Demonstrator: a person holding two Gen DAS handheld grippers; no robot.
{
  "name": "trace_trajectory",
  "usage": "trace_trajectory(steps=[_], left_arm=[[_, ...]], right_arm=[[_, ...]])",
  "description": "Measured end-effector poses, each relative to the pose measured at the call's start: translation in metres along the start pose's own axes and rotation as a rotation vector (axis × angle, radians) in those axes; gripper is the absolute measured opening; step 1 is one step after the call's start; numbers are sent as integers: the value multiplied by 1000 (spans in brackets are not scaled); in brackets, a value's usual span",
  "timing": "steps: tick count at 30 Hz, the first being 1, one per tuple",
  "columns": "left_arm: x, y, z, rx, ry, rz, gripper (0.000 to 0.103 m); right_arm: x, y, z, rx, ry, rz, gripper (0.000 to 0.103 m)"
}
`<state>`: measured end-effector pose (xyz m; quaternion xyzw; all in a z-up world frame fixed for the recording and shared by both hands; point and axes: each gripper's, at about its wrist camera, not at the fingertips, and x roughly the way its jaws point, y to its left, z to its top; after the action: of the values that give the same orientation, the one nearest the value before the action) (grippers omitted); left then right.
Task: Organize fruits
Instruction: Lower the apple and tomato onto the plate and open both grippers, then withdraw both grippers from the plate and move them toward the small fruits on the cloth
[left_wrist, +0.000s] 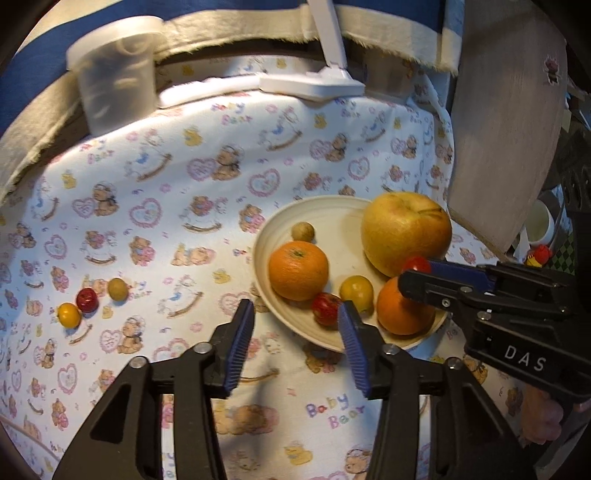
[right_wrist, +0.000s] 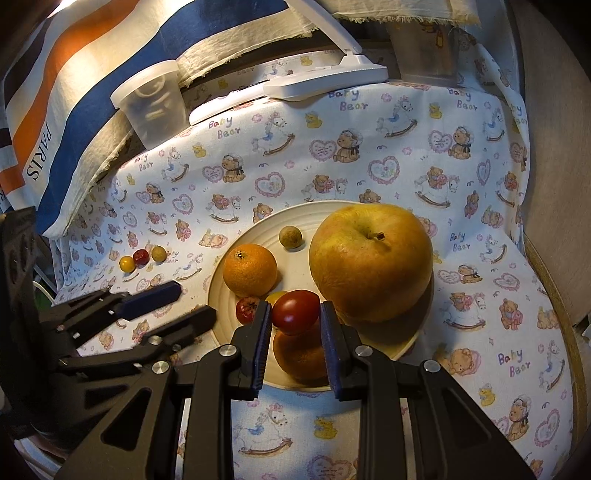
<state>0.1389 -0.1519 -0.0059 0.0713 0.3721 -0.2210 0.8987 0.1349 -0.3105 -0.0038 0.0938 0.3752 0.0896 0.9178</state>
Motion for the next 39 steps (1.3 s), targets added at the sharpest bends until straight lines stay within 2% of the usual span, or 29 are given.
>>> trace_trajectory(steps=[2,8,10,12,21,24,26,28,31,35,37,39], left_arm=[[-5,5,-1,-22,-28,3,58],[-14,17,-1,-36,-62,33,66],[-20,19,-1,-34,-83,56,69],[-27,23,-2,-40,-109,64,71],[-61,36,-10,-15,-215,120,71],[-73,38,-15,0,-256,157,77],[-84,40,-19,1,-308,179,87],[-94,42,-21,-3,-356,192,90],[-109,46,-23,-14,-420,191,102],[-125,51,-24,-18,-485,211,102],[-130,54,-25,-24,-503,213,102],[-135,58,-25,-28,-526,217,102]], right_arm=[[0,0,0,1,0,1,27],[0,0,0,10,1,9,29],[-1,-1,0,24,2,32,34],[-3,-1,0,30,-10,38,55],[-24,7,2,-11,-122,35,56],[-30,9,2,-21,-155,39,56],[-33,11,2,-28,-173,38,56],[-37,13,1,-37,-198,29,56],[-43,16,1,-50,-239,21,56],[-50,20,-1,-70,-300,-4,56],[-54,20,-1,-68,-325,-1,59],[-58,19,-2,-61,-346,5,70]])
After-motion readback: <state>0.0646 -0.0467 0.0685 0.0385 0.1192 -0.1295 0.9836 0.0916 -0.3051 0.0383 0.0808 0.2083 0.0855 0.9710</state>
